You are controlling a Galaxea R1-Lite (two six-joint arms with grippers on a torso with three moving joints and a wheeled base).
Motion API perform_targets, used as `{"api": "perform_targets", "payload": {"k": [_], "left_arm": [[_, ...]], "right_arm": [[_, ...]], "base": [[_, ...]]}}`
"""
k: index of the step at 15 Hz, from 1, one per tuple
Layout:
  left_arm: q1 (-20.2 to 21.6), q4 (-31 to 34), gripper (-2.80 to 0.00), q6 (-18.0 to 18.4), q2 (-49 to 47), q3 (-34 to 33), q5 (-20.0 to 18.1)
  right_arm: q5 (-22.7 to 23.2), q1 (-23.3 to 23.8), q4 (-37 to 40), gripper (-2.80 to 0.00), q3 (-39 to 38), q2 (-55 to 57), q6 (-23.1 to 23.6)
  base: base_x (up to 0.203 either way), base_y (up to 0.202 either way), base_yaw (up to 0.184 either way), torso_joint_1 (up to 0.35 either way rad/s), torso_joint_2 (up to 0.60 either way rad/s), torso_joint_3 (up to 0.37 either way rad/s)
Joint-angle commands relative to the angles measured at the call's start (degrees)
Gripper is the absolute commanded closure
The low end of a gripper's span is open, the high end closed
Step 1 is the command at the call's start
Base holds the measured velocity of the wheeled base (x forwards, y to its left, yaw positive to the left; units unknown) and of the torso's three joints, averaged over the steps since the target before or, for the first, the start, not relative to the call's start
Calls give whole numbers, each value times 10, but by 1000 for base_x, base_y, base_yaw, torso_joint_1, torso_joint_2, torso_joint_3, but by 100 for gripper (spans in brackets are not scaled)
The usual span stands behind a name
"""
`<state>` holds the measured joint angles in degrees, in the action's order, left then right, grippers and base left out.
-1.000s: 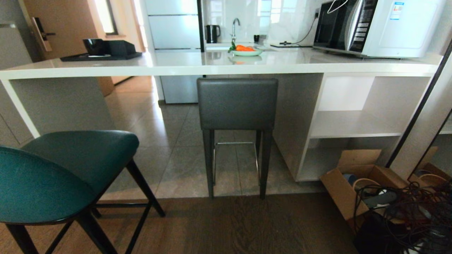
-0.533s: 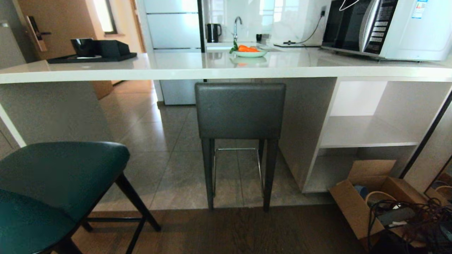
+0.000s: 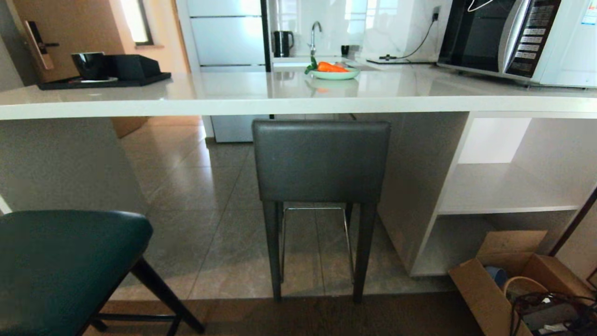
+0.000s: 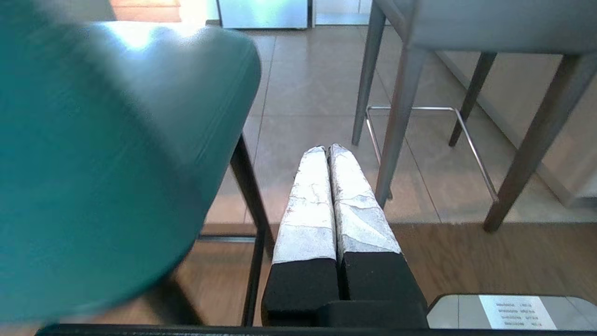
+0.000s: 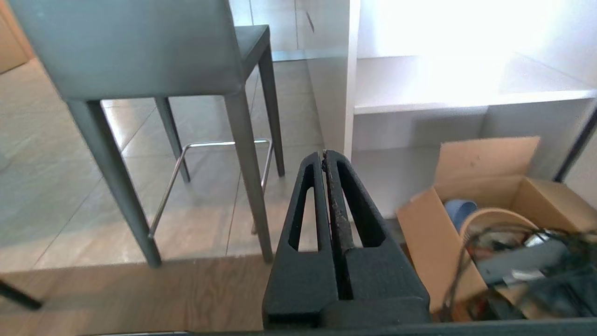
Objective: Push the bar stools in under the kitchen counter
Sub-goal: Pull the gray chair out from under the dining table
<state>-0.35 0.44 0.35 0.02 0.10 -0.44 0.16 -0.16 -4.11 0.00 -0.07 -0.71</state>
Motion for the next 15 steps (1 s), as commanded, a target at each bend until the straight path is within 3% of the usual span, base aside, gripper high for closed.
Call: {"api": "perform_targets", "payload": {"k": [1,15], "left_arm": [[0,0,0,0,1,0,0],[0,0,0,-1,1,0,0]], "right_arm": [[0,0,0,0,-17,1,0],[0,0,0,0,-17,1,1]], "base": [[194,0,4,2,0,0],[184,0,2,3,2,2]]}}
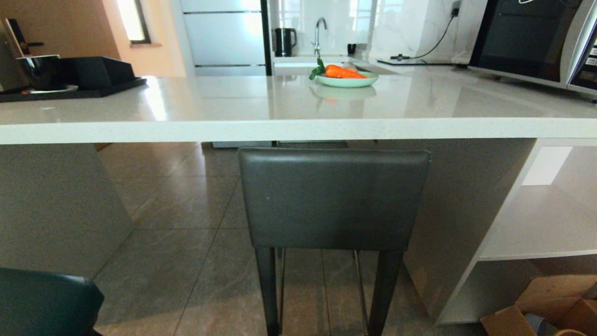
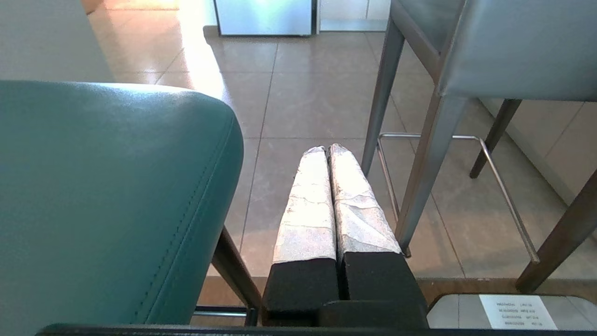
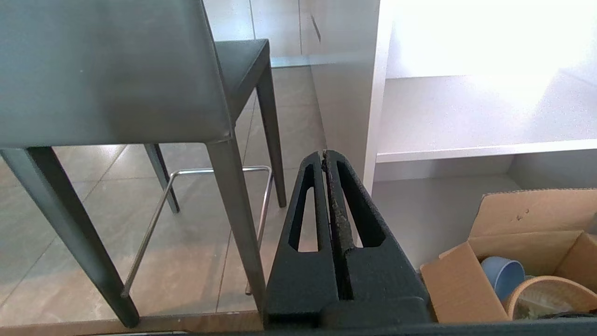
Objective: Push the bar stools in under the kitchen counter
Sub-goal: Pull the gray chair out from under the dining table
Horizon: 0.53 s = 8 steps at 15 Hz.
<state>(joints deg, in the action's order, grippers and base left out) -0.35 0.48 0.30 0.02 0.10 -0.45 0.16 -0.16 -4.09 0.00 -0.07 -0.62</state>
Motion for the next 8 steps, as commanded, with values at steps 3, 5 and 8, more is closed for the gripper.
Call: {"api": "perform_targets", "payload": {"k": [3,5,8], "left_arm": [[0,0,0,0,1,0,0],[0,0,0,0,1,0,0],[0,0,0,0,1,0,0]], "right_arm": [[0,0,0,0,-17,1,0],[0,0,-1,0,-17,1,0],[0,0,-1,0,-17,1,1]], "base": [[0,0,0,0,0,0],[0,0,0,0,0,0],[0,0,0,0,0,0]]}}
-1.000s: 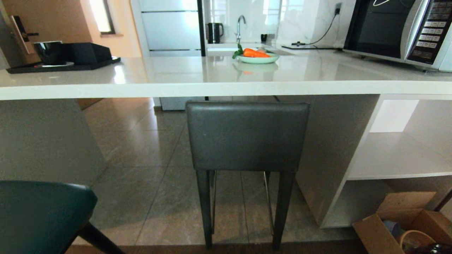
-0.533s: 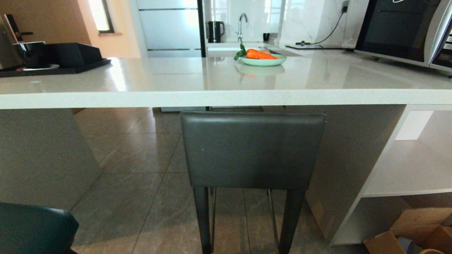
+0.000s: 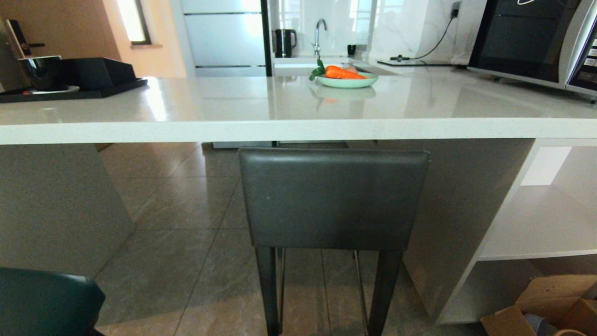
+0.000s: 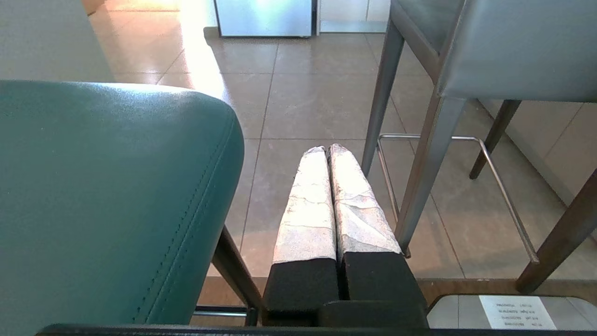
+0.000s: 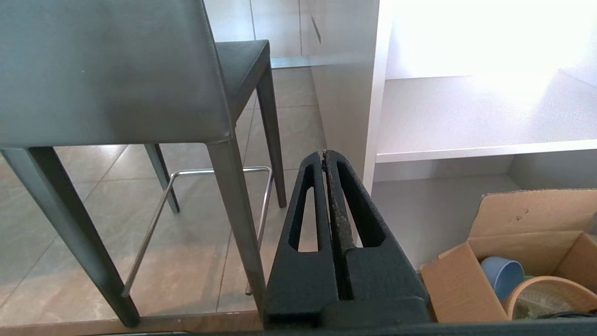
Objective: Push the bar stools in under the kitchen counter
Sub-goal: Pull the gray chair out from under the dining table
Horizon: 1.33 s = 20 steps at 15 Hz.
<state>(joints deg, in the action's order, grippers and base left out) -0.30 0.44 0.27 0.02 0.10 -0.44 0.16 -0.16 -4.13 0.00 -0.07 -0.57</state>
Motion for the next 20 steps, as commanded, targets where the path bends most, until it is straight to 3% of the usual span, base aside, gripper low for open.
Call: {"api": "perform_targets", "payload": {"k": [1,3,5,8,10,13,15,17,20], "left_arm": [[1,0,0,0,1,0,0],[2,-1,0,1,1,0,0],[2,1,0,2,1,1,0],[2,7,0,21,-15,6,-4],[2,13,0,21,-47,61,-38],[-12,12,0,-41,-211,183,-113],[-44,-26,0,-80,-341,244,-164],[-82,-106,0,-101,-473,271,-203],[-110,-277,0,-117,-679,275,-241]], "right_arm": [[0,0,0,0,-17,1,0],[2,0,0,0,-17,1,12],[11,0,3,0,-17,1,54],[18,0,27,0,29,26,44],[48,-6,48,0,106,105,13],[96,-37,57,0,221,263,-41],[145,-69,60,0,270,349,-58],[194,-84,47,0,282,427,-66],[234,-86,-74,0,240,545,-74]], "base": [[0,0,0,0,0,0],[0,0,0,0,0,0],[0,0,0,0,0,0],[0,0,0,0,0,0],[0,0,0,0,0,0],[0,0,0,0,0,0],[0,0,0,0,0,0],[0,0,0,0,0,0],[0,0,0,0,0,0]]}}
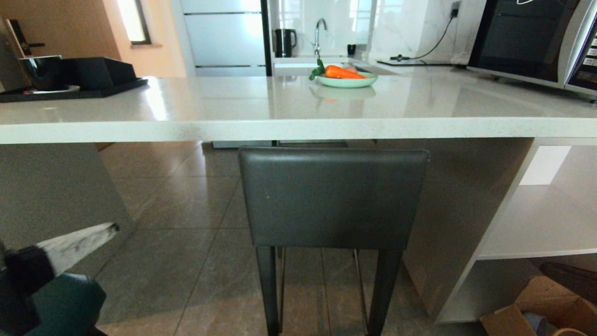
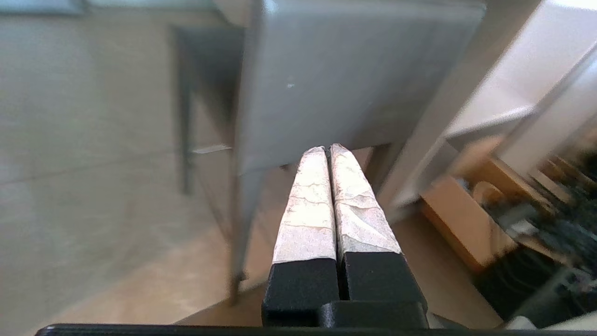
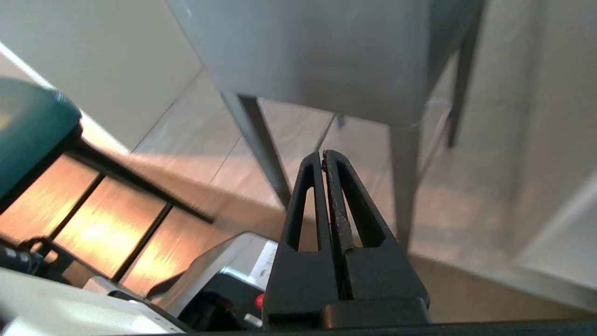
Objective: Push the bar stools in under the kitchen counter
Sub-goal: Pull the gray chair out from under the dining table
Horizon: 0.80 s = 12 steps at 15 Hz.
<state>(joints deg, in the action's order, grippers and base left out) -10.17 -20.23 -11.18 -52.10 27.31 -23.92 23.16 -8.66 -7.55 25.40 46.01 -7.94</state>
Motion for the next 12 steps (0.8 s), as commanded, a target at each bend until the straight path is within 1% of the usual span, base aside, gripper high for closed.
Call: {"api": "perform_targets", "payload": {"k": [1,2,4,5,6,7,8,10,11,12], "left_arm": [[-16,-128,0,-5,-224,1,-15],[-19,-197,0,-7,-293,-1,-27],[-20,-331,0,-11,-405,-4,-65],[-19,-380,0,-12,-450,-6,-82],[-19,-415,0,-11,-486,-13,-95],[-20,-442,0,-9,-512,-24,-103],[-21,-477,0,-8,-527,-51,-105],[-26,-558,0,-8,-578,-105,-92],[-33,-598,0,-6,-620,-126,-71],[-46,-624,0,3,-672,-142,-35]], "right_arm": [[16,2,-101,0,-40,120,-1],[35,11,-138,0,-53,158,-2],[82,50,-170,0,-52,232,-2],[102,71,-188,0,-47,270,-1],[114,87,-216,0,-45,306,0],[120,96,-252,0,-49,337,1],[123,100,-289,0,-72,358,2],[119,84,-315,0,-144,363,4],[110,65,-322,0,-177,366,4],[85,39,-328,0,-195,377,3]], "base": [[0,0,0,0,0,0],[0,0,0,0,0,0],[0,0,0,0,0,0],[0,0,0,0,0,0],[0,0,0,0,0,0],[0,0,0,0,0,0],[0,0,0,0,0,0],[0,0,0,0,0,0],[0,0,0,0,0,0],[0,0,0,0,0,0]]}}
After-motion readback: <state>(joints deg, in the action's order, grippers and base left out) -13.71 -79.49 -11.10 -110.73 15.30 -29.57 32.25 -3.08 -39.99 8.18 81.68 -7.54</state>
